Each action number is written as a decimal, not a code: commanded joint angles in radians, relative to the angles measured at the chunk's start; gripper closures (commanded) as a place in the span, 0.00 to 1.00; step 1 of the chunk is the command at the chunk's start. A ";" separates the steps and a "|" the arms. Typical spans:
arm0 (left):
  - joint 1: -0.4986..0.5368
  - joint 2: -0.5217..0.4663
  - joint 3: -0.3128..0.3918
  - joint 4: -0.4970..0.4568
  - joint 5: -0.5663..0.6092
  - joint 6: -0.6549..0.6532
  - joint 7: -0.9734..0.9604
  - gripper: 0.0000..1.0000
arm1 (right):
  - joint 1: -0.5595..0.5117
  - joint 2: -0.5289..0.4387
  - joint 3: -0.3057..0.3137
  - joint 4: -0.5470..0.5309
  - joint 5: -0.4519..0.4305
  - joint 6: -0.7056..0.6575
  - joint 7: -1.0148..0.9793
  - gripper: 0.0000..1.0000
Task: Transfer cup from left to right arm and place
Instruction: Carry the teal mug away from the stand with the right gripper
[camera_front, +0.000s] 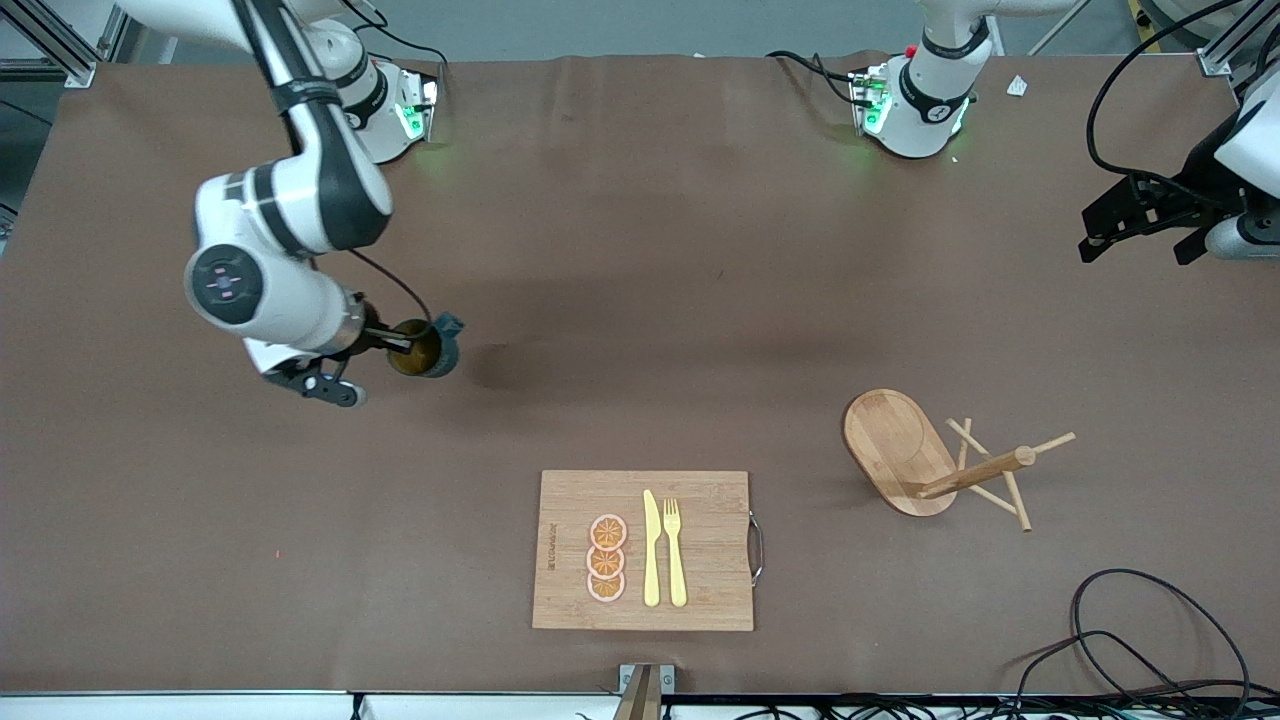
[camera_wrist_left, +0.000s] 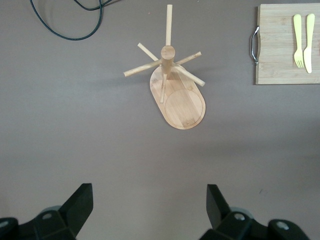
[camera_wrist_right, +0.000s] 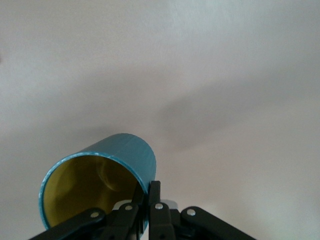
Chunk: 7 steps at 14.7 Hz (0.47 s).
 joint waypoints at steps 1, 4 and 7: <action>0.002 -0.007 -0.010 -0.008 0.016 0.014 0.000 0.00 | -0.096 -0.031 0.016 -0.007 -0.020 -0.022 -0.377 1.00; 0.000 -0.009 -0.012 -0.007 0.014 0.013 0.000 0.00 | -0.164 -0.029 0.018 -0.002 -0.106 -0.010 -0.679 1.00; 0.000 -0.006 -0.012 -0.005 0.008 0.014 -0.002 0.00 | -0.225 -0.028 0.018 -0.004 -0.112 0.024 -0.934 1.00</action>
